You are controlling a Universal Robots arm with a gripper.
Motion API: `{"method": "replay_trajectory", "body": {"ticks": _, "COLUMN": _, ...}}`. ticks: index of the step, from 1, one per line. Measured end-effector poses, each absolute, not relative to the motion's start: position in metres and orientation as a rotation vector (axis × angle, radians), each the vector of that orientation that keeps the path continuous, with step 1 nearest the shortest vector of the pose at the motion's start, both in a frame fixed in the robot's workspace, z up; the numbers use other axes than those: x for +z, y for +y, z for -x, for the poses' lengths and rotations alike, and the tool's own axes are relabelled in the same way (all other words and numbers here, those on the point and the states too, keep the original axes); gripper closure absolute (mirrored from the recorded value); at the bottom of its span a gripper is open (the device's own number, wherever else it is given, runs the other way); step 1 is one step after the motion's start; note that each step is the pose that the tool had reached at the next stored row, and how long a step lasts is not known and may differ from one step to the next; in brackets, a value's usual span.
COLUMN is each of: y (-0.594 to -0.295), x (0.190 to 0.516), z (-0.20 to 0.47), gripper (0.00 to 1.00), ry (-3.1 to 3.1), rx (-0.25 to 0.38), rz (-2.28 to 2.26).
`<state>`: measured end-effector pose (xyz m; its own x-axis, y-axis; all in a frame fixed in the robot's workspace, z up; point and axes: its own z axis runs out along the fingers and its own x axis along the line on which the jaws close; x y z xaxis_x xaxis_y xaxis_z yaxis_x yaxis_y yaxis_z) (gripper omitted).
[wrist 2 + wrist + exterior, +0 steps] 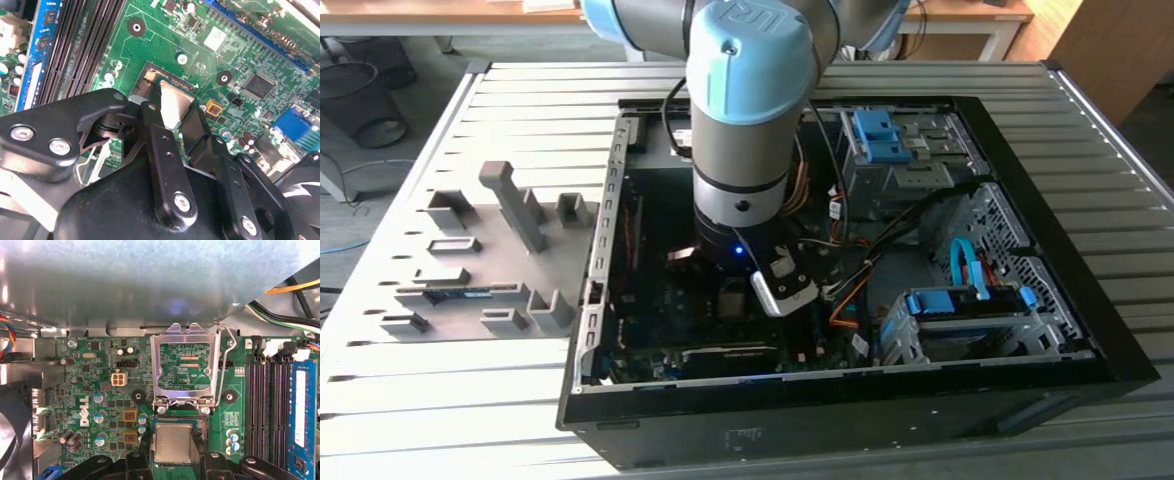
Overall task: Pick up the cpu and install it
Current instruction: 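Place the cpu into insertion slot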
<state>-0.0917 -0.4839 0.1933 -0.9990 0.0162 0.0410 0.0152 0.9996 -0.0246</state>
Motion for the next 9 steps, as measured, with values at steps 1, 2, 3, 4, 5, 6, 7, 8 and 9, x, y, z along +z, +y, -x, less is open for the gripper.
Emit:
{"method": "replay_trajectory", "body": {"ticks": 1, "y": -0.4839, "x": 0.1931, "z": 0.0917, "gripper": 0.56, "ry": -3.1, "rx": 0.038, "rz": 0.024}}
{"method": "replay_trajectory", "body": {"ticks": 2, "y": -0.4839, "x": 0.1928, "z": 0.0916, "gripper": 0.56, "ry": -3.1, "rx": 0.039, "rz": 0.024}}
{"method": "replay_trajectory", "body": {"ticks": 3, "y": -0.4839, "x": 0.1926, "z": 0.0915, "gripper": 0.56, "ry": -3.1, "rx": 0.039, "rz": 0.024}}
{"method": "replay_trajectory", "body": {"ticks": 4, "y": -0.4839, "x": 0.1924, "z": 0.0913, "gripper": 0.56, "ry": -3.1, "rx": 0.039, "rz": 0.024}}
{"method": "replay_trajectory", "body": {"ticks": 5, "y": -0.484, "x": 0.1923, "z": 0.0911, "gripper": 0.56, "ry": -3.1, "rx": 0.04, "rz": 0.024}}
{"method": "replay_trajectory", "body": {"ticks": 6, "y": -0.4842, "x": 0.1921, "z": 0.0907, "gripper": 0.56, "ry": -3.1, "rx": 0.041, "rz": 0.024}}
{"method": "replay_trajectory", "body": {"ticks": 7, "y": -0.4844, "x": 0.1919, "z": 0.0903, "gripper": 0.56, "ry": -3.1, "rx": 0.042, "rz": 0.024}}
{"method": "replay_trajectory", "body": {"ticks": 8, "y": -0.4849, "x": 0.1917, "z": 0.0898, "gripper": 0.56, "ry": -3.1, "rx": 0.042, "rz": 0.024}}
{"method": "replay_trajectory", "body": {"ticks": 9, "y": -0.4854, "x": 0.1916, "z": 0.0892, "gripper": 0.56, "ry": -3.1, "rx": 0.043, "rz": 0.024}}
